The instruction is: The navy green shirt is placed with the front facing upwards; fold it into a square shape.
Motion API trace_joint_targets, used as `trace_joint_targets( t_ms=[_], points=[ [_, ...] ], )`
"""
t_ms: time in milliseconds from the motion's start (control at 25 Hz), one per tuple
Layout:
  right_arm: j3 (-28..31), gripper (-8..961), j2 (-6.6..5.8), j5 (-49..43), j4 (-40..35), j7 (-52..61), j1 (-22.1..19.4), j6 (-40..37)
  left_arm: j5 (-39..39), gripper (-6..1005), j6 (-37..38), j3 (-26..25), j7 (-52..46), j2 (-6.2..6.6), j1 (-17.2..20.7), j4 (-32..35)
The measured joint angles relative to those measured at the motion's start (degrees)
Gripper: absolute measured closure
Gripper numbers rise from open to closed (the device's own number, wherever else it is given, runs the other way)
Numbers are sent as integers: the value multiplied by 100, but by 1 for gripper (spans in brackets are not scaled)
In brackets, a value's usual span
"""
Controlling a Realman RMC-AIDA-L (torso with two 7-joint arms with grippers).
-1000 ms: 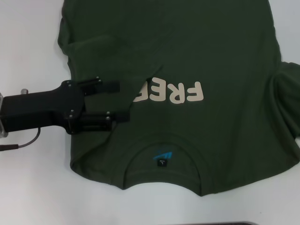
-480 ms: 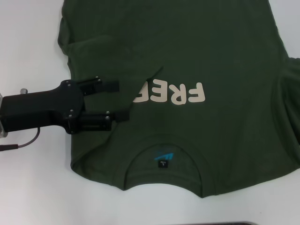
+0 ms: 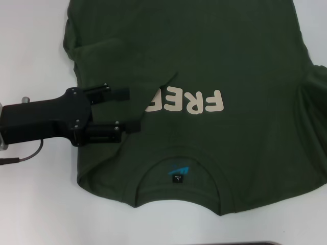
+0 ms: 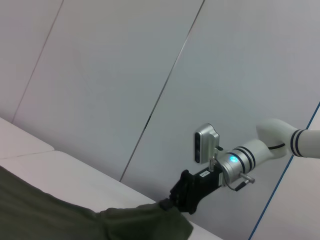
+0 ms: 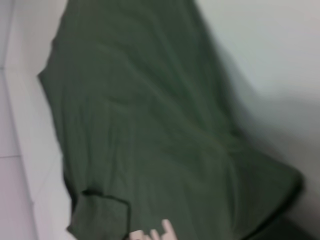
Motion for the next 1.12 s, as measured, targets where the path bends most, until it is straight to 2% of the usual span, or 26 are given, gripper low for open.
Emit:
trace_joint_targets(
  t_ms=[560, 760, 1120],
  points=[
    [45, 940, 216, 604, 574, -61, 509, 207, -63, 96, -59, -6, 34, 0, 23, -3],
    [-6, 940, 363, 648, 737, -121, 626, 502, -68, 96, -72, -8, 39, 0, 21, -4],
    [-17, 940, 475, 634, 1186, -359, 668, 1041, -148, 96, -36, -8, 12, 0, 51, -3]
  ],
)
